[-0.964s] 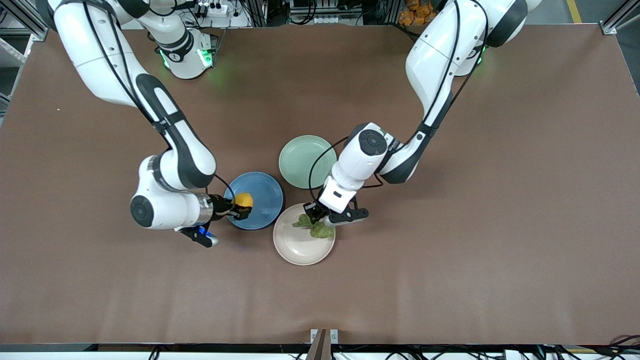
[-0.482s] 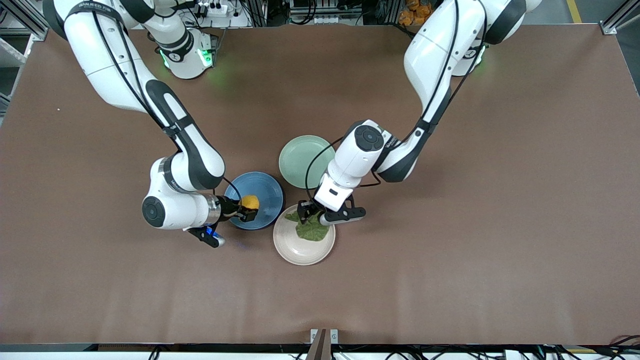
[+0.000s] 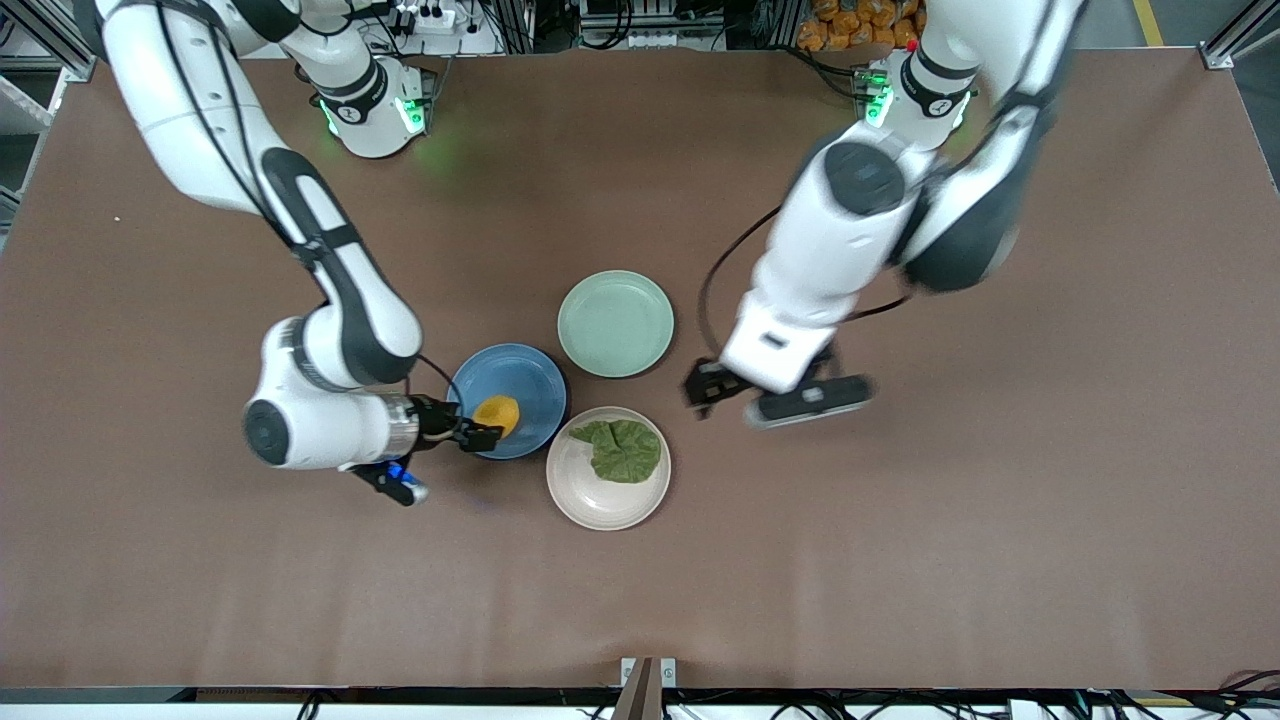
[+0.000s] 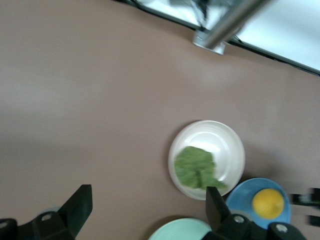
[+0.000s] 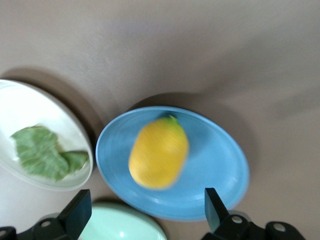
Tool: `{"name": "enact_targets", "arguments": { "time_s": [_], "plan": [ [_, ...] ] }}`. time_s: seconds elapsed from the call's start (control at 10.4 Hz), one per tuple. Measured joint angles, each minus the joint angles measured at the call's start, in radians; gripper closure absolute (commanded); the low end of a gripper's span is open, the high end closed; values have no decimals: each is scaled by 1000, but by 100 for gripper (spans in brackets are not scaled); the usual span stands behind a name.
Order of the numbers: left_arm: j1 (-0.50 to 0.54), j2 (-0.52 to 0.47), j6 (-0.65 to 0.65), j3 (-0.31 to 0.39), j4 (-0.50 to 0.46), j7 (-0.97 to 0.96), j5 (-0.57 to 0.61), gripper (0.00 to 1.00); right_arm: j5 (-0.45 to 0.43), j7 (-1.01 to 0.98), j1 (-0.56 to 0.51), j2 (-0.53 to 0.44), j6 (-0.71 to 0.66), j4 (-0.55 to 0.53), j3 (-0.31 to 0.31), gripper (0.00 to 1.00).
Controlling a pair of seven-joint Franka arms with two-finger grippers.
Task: Place lemon and lettuce in plates
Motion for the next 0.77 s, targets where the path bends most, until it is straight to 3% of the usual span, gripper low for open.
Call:
{"name": "enact_targets", "arguments": {
  "time_s": [0.29, 0.48, 0.77],
  "plan": [
    [150, -148, -212, 1, -14, 224, 0, 0, -24, -132, -149, -119, -255, 70, -14, 0],
    [217, -191, -281, 0, -22, 318, 0, 0, -38, -287, -177, -224, -332, 76, -98, 0],
    [282, -260, -380, 1, -31, 437, -4, 0, -186, -353, -176, -384, -382, 67, -141, 0]
  ]
}}
